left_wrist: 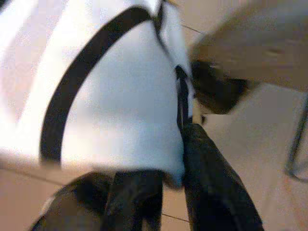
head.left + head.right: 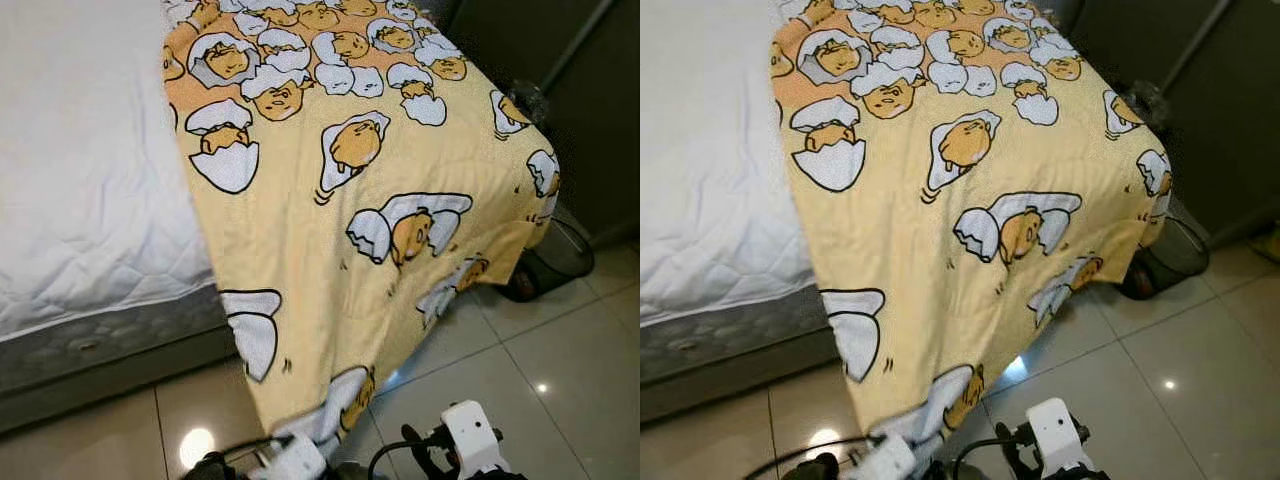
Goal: Clean up the room
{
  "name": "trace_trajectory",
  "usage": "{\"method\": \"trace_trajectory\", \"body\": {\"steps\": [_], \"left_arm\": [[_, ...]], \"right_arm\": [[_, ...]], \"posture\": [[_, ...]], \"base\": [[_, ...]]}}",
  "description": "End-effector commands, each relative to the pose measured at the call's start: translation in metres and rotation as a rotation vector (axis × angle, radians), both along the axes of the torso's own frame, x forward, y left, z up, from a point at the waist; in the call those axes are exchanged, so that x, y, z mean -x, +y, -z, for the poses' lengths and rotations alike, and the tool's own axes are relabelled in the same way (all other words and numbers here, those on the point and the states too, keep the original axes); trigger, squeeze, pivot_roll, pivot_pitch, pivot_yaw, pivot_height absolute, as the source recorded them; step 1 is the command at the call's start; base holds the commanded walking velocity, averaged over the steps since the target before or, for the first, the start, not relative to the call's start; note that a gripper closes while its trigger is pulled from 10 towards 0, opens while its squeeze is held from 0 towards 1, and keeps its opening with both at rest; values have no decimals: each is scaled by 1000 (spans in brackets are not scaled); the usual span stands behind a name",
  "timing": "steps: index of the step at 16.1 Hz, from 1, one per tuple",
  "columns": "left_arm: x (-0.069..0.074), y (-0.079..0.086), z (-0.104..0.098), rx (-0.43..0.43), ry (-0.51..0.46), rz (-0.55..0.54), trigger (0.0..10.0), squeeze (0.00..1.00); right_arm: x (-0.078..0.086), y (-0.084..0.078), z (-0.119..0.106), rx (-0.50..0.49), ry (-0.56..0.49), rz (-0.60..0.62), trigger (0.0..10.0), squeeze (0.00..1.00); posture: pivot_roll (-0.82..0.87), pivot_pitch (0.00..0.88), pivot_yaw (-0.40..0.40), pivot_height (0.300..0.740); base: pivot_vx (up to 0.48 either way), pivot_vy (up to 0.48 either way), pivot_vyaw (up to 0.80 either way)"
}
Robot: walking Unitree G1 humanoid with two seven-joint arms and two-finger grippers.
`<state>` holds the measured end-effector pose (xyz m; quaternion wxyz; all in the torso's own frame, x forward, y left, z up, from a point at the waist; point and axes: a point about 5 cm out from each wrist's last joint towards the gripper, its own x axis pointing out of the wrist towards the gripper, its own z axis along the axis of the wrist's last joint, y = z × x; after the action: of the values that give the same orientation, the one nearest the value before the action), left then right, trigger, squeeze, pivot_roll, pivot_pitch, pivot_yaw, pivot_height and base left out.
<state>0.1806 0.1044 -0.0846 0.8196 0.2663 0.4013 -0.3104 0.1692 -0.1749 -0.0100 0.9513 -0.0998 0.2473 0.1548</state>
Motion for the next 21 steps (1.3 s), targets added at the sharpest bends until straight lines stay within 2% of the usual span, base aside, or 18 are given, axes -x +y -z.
{"method": "trace_trajectory", "body": {"steps": [1, 3, 4, 5, 6, 8, 10, 11, 13, 14, 16, 17, 18, 19, 21], "left_arm": [[-2, 12, -1, -2, -35, -67, 10000, 1000], [-26, 21, -15, 108, -135, -254, 10000, 1000], [-34, 23, -20, 145, -175, -308, 10000, 1000], [-63, 29, -42, 270, -293, -469, 10000, 1000], [-86, 34, -64, 385, -389, -573, 10000, 1000], [-114, 40, -93, 491, -494, -646, 10000, 1000], [-128, 43, -110, 539, -547, -681, 10000, 1000], [-137, 41, -131, 637, -625, -642, 10000, 0], [-142, 44, -151, 603, -760, -650, 10000, 0], [-143, 42, -153, 598, -777, -644, 10000, 0], [-146, 38, -157, 526, -823, -637, 10000, 0], [-148, 42, -157, 502, -815, -670, 10000, 1000], [-149, 44, -158, 496, -815, -674, 10000, 1000], [-152, 46, -163, 479, -837, -660, 10000, 1000], [-155, 50, -168, 430, -879, -661, 10000, 1000]], "right_arm": [[-1, -9, -1, 11, -11, 37, 10000, 0], [-13, -8, -3, 0, -46, 59, 10000, 0], [-16, -8, -6, -6, -64, 70, 10000, 0], [-31, -10, -18, -34, -141, 122, 10000, 0], [-45, -13, -30, -68, -206, 180, 10000, 0], [-66, -17, -42, -132, -262, 269, 10000, 0], [-78, -21, -45, -166, -279, 324, 10000, 0], [-88, -27, -48, -183, -294, 370, 10000, 0], [-99, -32, -54, -220, -328, 418, 10000, 0], [-101, -30, -54, -223, -327, 412, 10000, 0], [-107, -22, -55, -231, -342, 391, 10000, 0], [-108, -19, -54, -239, -348, 392, 10000, 0], [-108, -18, -54, -236, -353, 388, 10000, 0], [-106, -15, -55, -227, -374, 368, 10000, 1000], [-106, -11, -60, -214, -411, 334, 10000, 1000]], "posture": [[-77, 203, -153, 740], [-57, 163, -128, 740], [-52, 156, -124, 740], [-17, 103, -101, 740], [5, 61, -88, 740], [34, 0, -61, 740], [54, 0, -43, 740], [58, 0, -23, 740], [60, 0, -7, 740], [62, 0, -2, 740], [70, 0, 5, 740], [73, 0, 5, 740], [73, 0, 5, 740], [74, 0, 7, 740], [70, 0, 8, 740]], "base": [[0, 0, 0], [0, 0, 0], [0, 0, 0], [0, 0, 0], [0, 0, 0], [0, 0, 0], [0, 0, 0], [349, -326, 0], [0, -480, 344], [0, -480, 688], [0, -480, 656], [0, -480, 656], [0, -480, 656], [0, -469, 613], [0, -465, 597]]}}
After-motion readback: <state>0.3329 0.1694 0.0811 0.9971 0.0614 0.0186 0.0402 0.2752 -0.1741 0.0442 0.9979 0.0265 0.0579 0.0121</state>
